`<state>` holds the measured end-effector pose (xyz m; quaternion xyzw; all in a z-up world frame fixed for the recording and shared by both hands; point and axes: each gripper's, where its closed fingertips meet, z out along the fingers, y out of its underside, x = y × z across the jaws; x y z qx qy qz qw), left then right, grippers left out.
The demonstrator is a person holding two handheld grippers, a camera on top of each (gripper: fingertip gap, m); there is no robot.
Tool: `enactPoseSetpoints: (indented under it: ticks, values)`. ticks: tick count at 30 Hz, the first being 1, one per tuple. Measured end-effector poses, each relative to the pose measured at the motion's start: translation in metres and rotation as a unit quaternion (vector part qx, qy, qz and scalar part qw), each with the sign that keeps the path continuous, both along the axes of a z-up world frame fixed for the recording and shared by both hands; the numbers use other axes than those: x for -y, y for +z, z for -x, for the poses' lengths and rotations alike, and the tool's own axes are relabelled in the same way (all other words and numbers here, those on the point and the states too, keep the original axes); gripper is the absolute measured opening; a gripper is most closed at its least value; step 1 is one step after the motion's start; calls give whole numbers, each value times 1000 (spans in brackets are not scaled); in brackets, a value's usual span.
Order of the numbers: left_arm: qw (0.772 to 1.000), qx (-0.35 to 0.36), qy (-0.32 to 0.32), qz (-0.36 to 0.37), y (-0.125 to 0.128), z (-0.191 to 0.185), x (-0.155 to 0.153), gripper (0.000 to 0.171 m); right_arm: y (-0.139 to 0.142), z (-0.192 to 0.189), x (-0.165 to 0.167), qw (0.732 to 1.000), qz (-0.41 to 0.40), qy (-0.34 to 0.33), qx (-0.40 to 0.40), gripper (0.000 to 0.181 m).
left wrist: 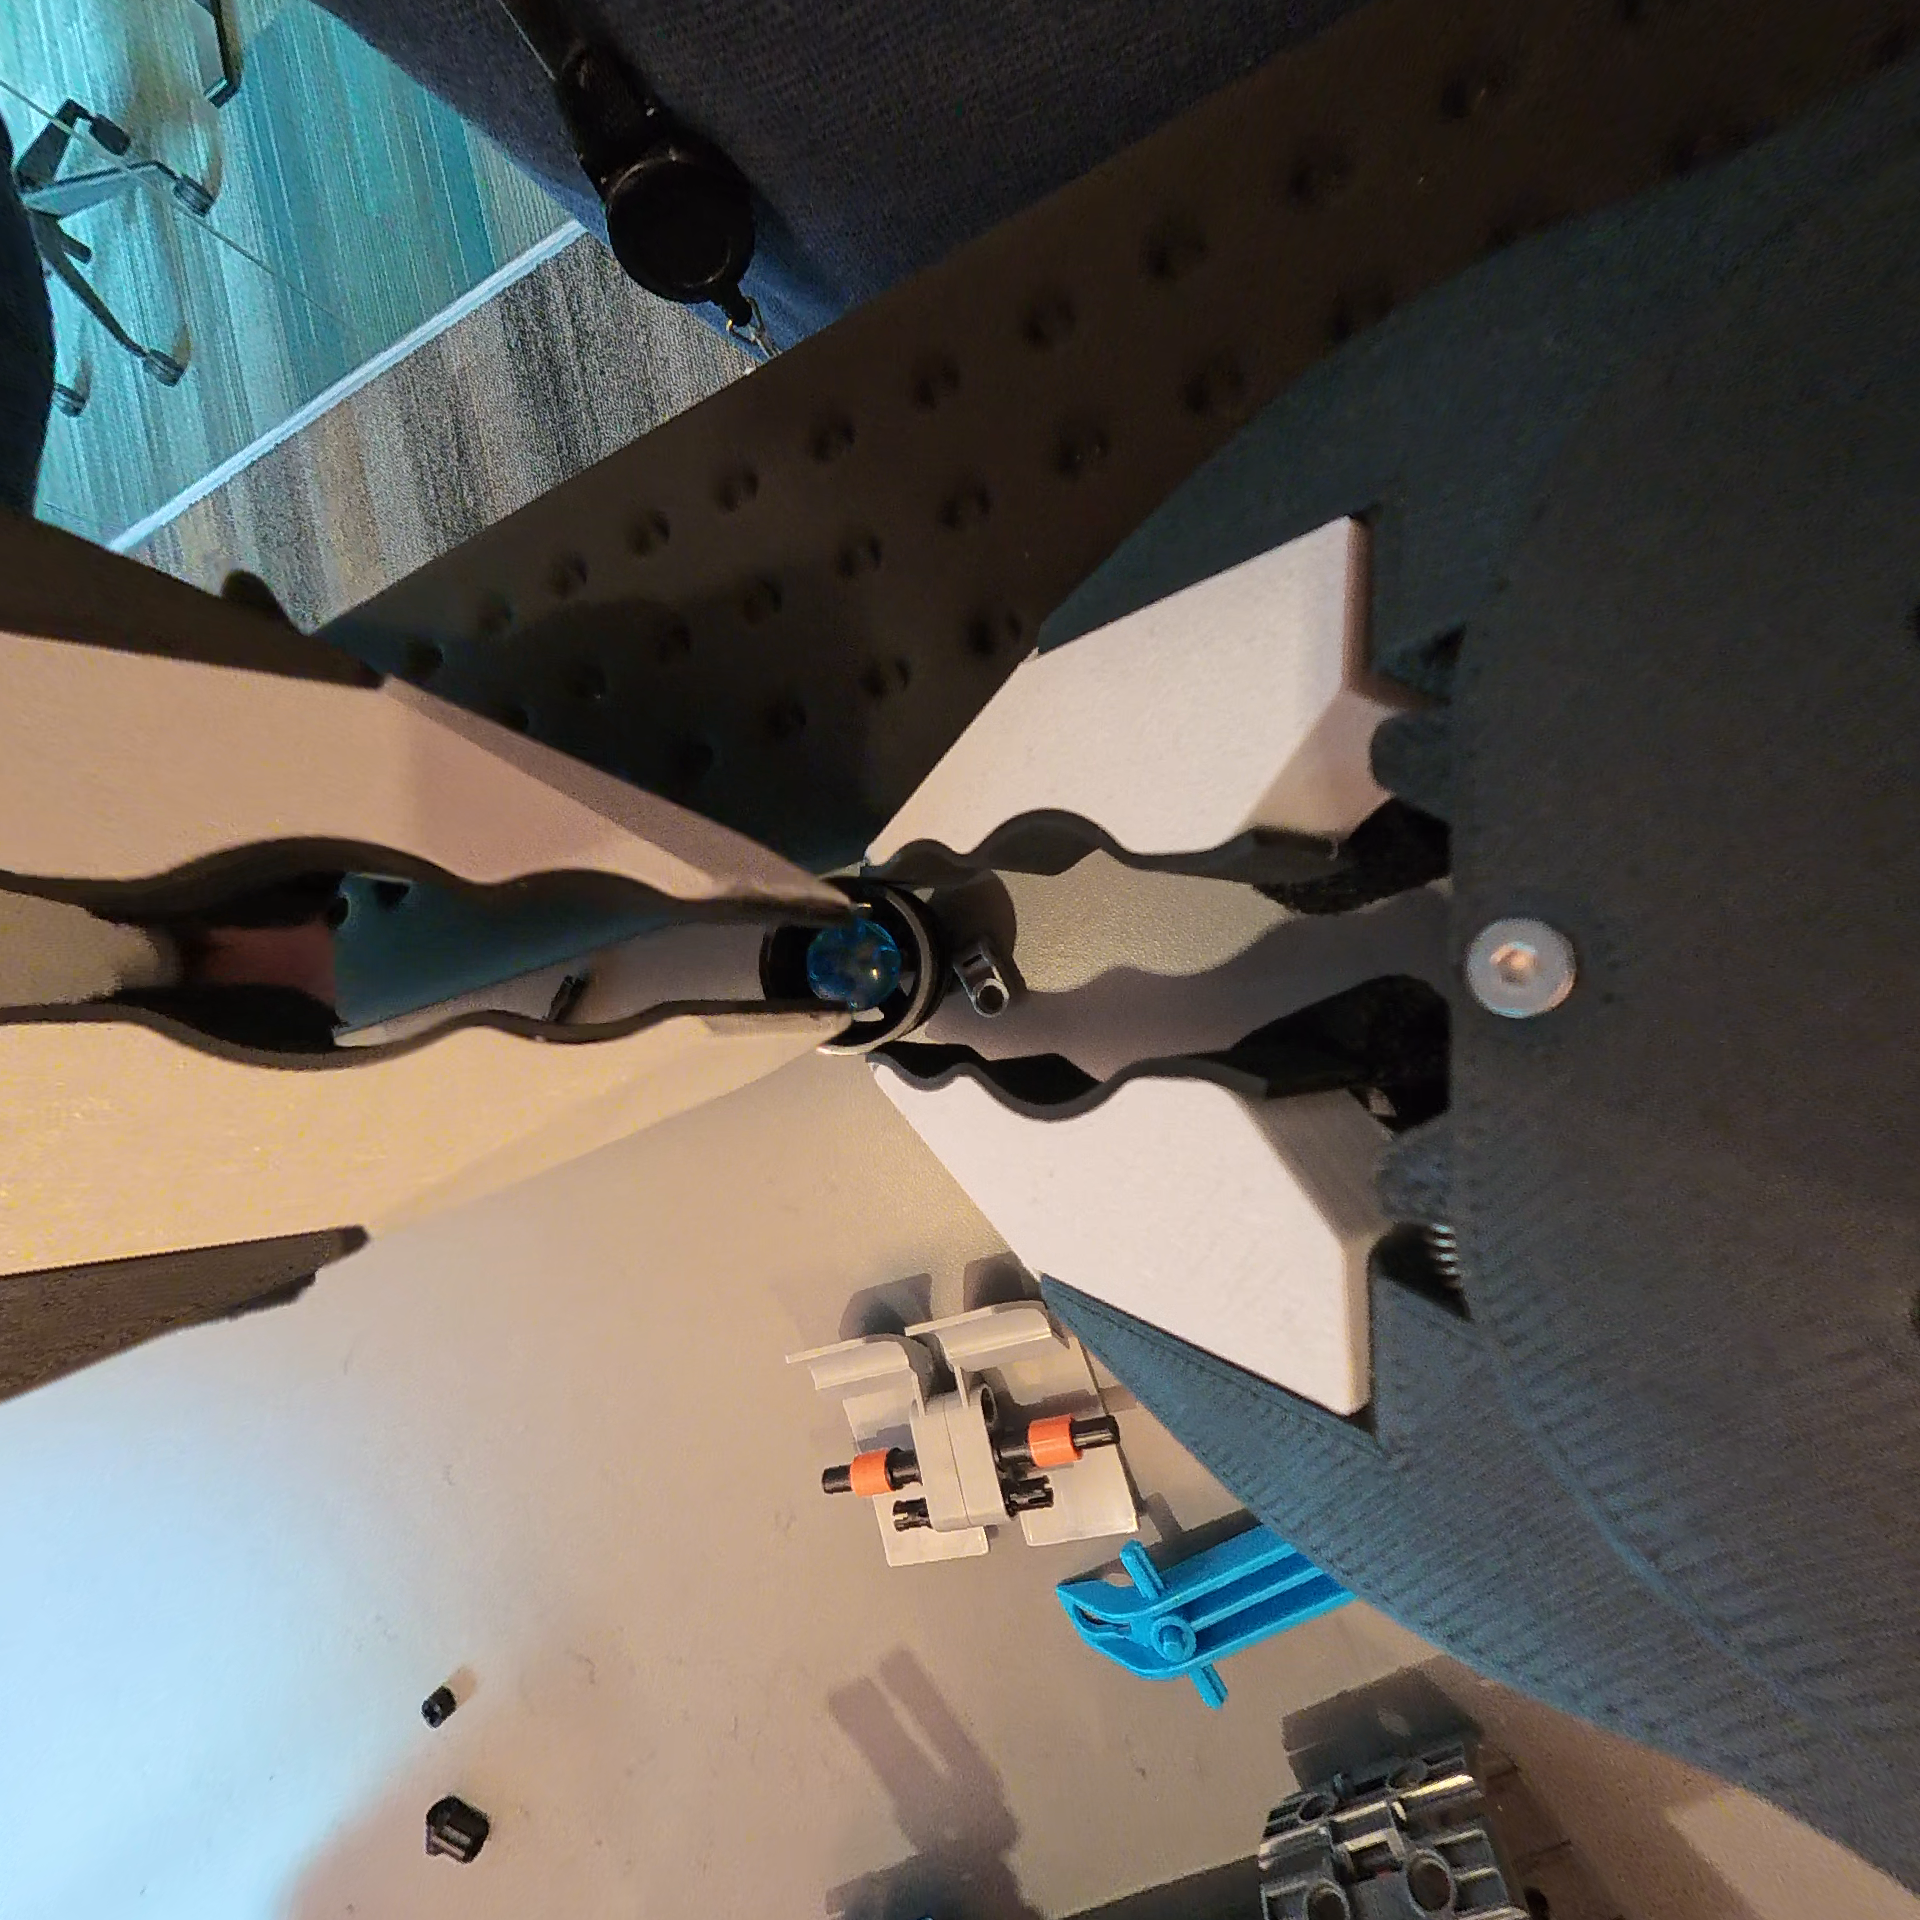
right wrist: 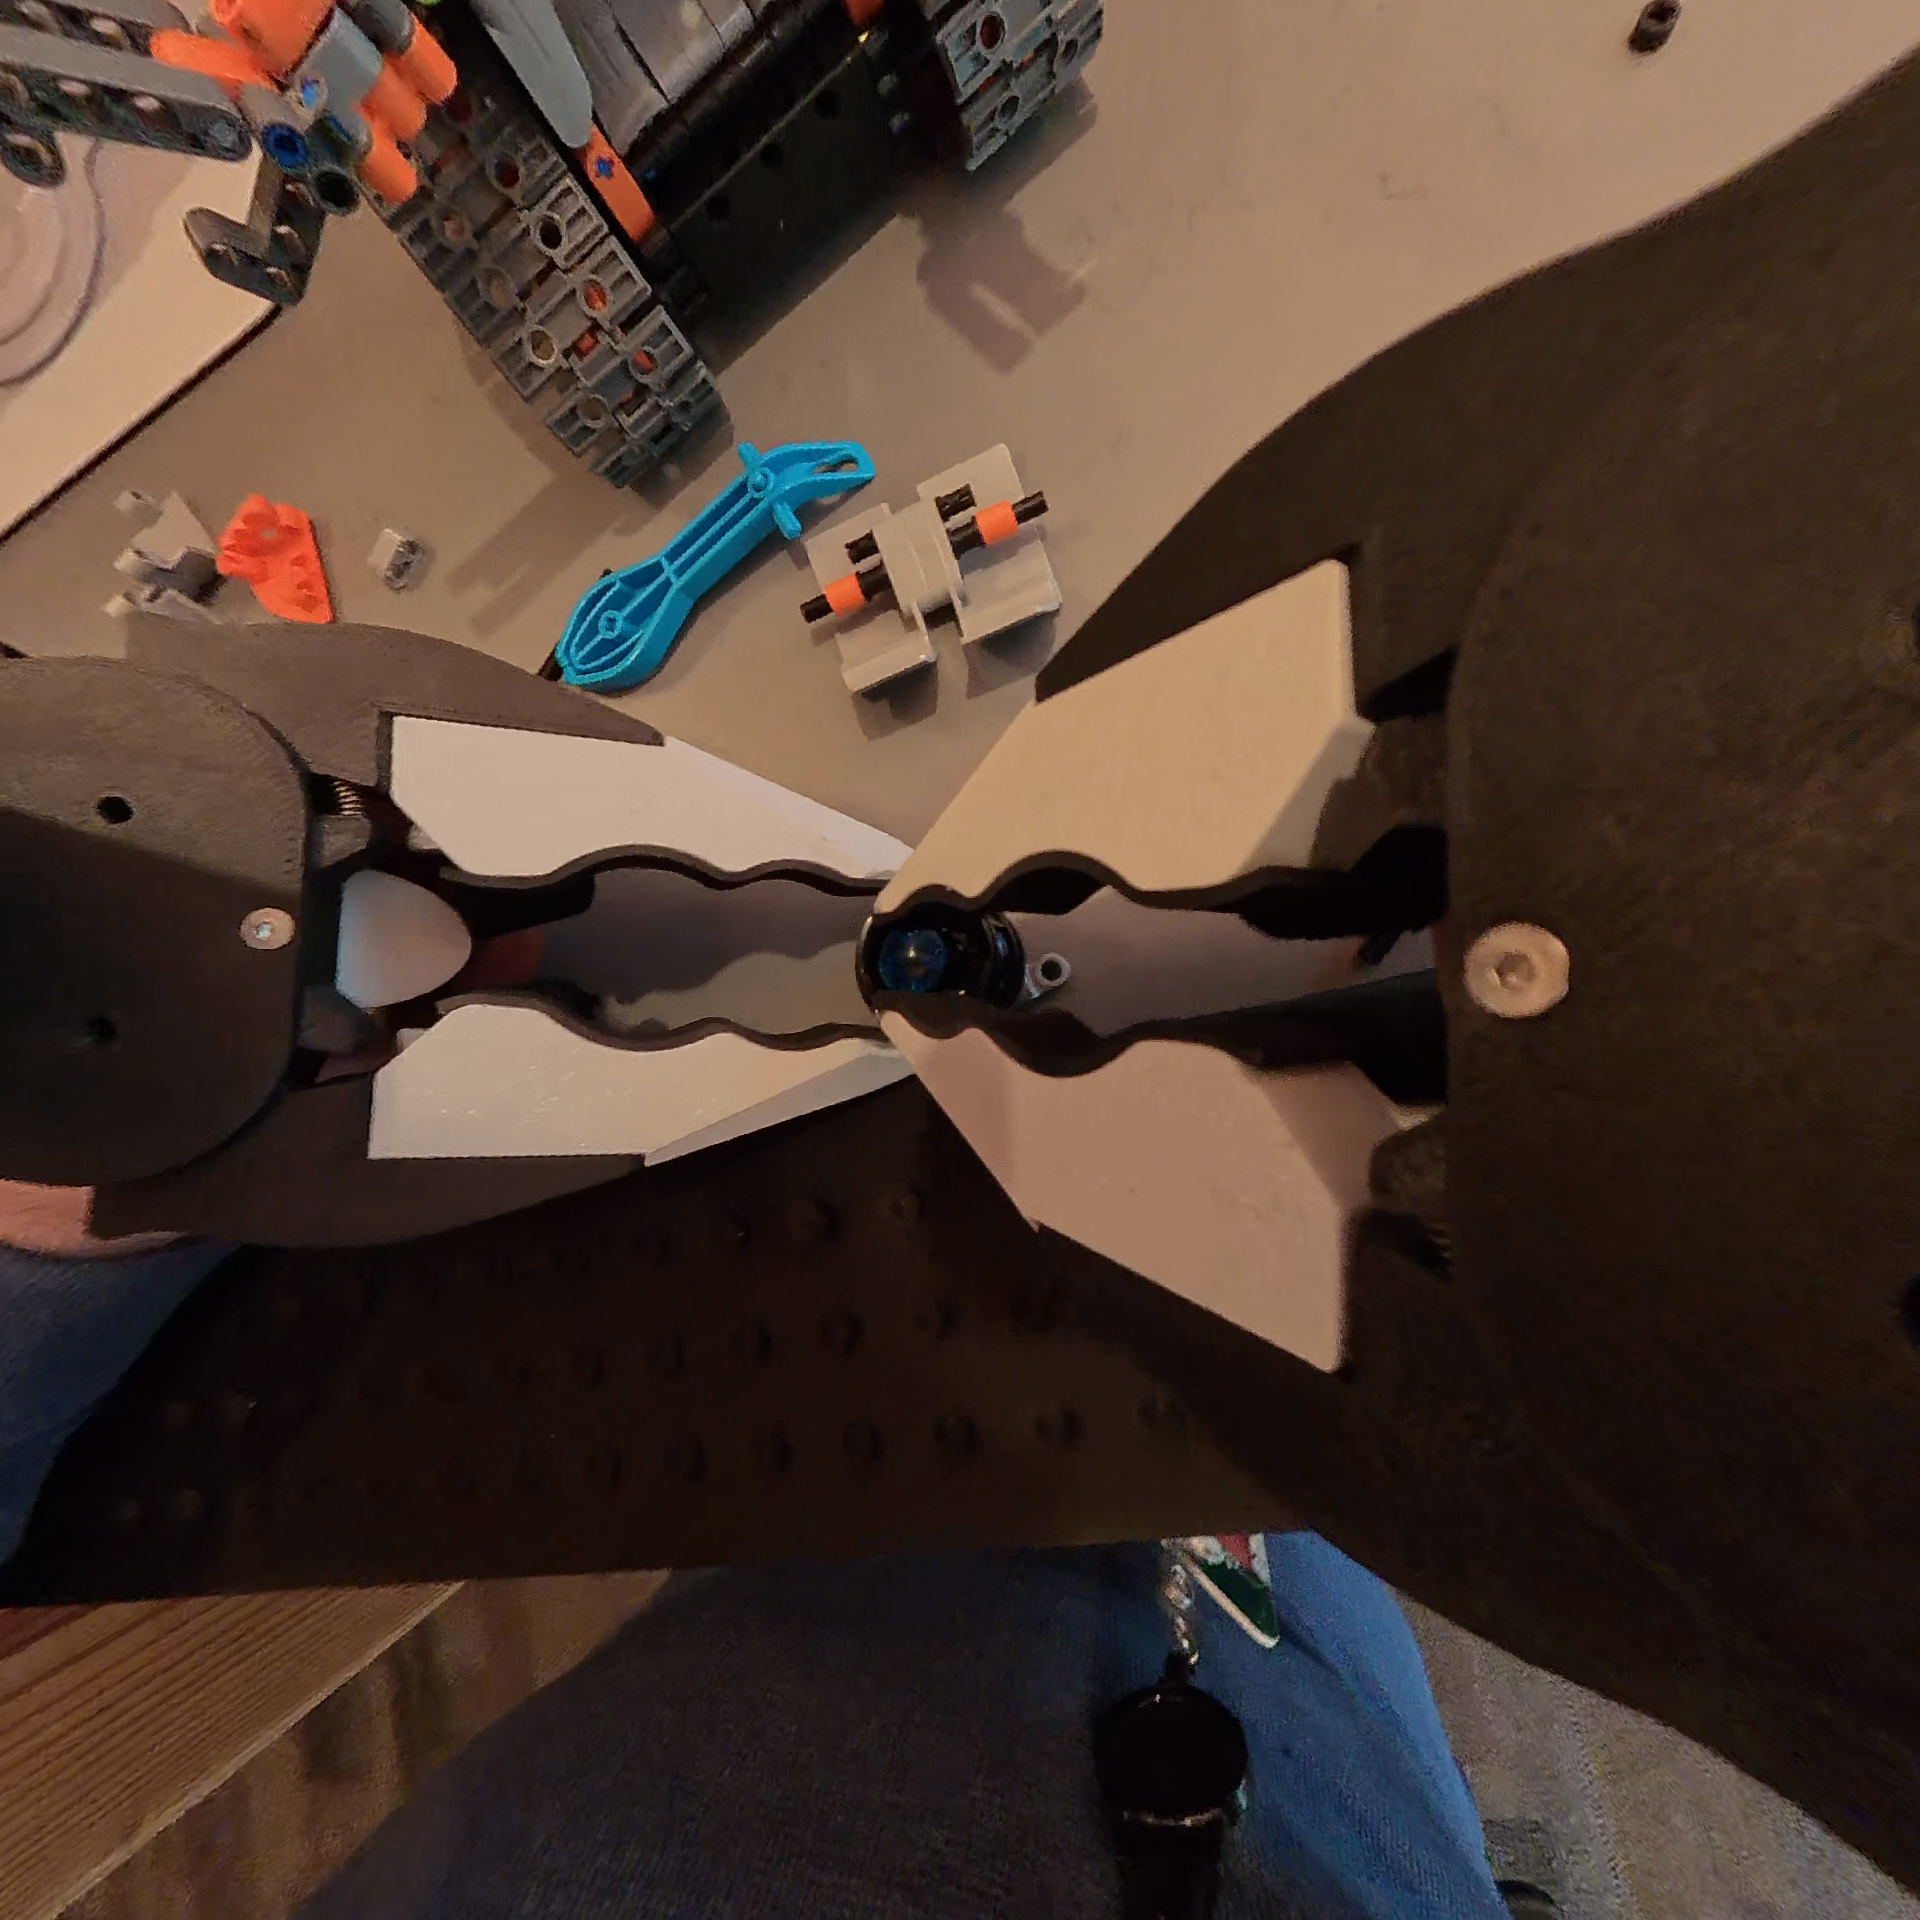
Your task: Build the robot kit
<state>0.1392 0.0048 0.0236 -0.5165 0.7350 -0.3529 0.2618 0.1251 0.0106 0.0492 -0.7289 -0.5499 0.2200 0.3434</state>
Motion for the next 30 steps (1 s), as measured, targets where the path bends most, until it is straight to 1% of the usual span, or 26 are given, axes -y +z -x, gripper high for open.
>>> enactPoseSetpoints:
  ticks: [9,30]
  values:
    - [1000,0,-2,-5,0,0,0,28,-4,-2,2,999,17,8,44,0]
    - [1000,2,-1,-28,0,-1,0,27,-5,-7,4,996,37,-16,83,0]
